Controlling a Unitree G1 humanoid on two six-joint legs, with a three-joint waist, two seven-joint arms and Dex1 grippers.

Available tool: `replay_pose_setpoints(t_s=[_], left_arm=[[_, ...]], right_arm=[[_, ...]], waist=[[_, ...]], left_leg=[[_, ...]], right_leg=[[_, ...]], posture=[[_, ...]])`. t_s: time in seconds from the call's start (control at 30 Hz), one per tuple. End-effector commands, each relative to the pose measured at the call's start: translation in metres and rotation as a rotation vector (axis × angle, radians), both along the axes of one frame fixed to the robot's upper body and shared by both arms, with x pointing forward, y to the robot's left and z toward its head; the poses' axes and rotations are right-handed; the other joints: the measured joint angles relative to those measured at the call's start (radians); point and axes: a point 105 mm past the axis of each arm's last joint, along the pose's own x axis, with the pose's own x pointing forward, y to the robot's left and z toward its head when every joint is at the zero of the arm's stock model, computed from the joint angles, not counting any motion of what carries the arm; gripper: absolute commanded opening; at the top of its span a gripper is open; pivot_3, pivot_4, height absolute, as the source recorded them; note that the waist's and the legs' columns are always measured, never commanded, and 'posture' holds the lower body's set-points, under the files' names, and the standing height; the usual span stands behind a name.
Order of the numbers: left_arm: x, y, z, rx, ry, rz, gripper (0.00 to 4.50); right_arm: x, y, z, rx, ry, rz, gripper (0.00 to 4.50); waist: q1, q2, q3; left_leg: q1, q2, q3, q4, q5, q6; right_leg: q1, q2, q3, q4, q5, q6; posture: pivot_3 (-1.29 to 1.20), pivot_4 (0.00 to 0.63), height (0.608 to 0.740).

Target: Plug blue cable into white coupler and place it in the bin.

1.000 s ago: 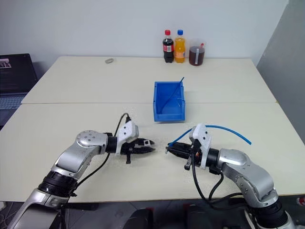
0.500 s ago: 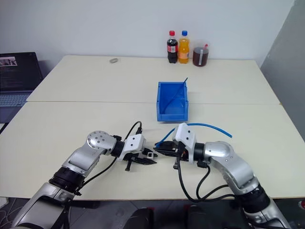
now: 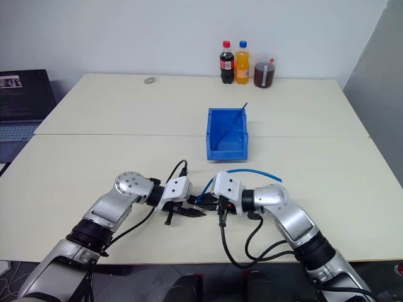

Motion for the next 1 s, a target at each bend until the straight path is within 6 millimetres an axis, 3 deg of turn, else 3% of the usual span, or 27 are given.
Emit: replay_pose_setpoints(t_s=[0.03, 0.47, 0.7, 1.0], left_arm=[[-0.009, 0.005, -0.022, 0.079, 0.064, -0.008, 0.82], [-0.006, 0.005, -0.026, 0.091, 0.055, 0.021, 0.82], [-0.005, 0.002, -0.026, 0.088, 0.048, 0.029, 0.82], [-0.006, 0.0, -0.027, 0.083, 0.049, 0.029, 0.82]], right_arm=[[0.001, 0.002, 0.004, -0.012, -0.041, 0.021, 0.11], [0.001, -0.003, -0.008, -0.135, -0.07, 0.052, 0.11], [-0.005, 0.015, -0.012, -0.174, -0.029, 0.099, 0.11], [-0.012, 0.018, -0.043, -0.354, 0.081, 0.134, 0.11]], waist=[[0.0, 0.0, 0.0], [0.001, 0.001, -0.002], [0.001, 0.002, -0.003], [-0.002, 0.003, -0.011]], left_leg=[[0.0, 0.0, 0.0, 0.0, 0.0, 0.0], [0.001, 0.0, 0.0, 0.0, 0.0, 0.0], [0.005, 0.0, 0.0, 0.0, 0.0, 0.0], [0.016, 0.0, 0.0, -0.001, 0.0, 0.0]], right_leg=[[0.0, 0.0, 0.0, 0.0, 0.0, 0.0], [0.001, 0.0, 0.0, 0.0, 0.0, 0.0], [0.005, 0.0, 0.0, 0.0, 0.0, 0.0], [0.014, 0.0, 0.0, 0.0, -0.003, 0.004]], posture=[[0.0, 0.15, 0.74], [0.0, 0.15, 0.74], [0.0, 0.15, 0.74], [0.0, 0.15, 0.74]])
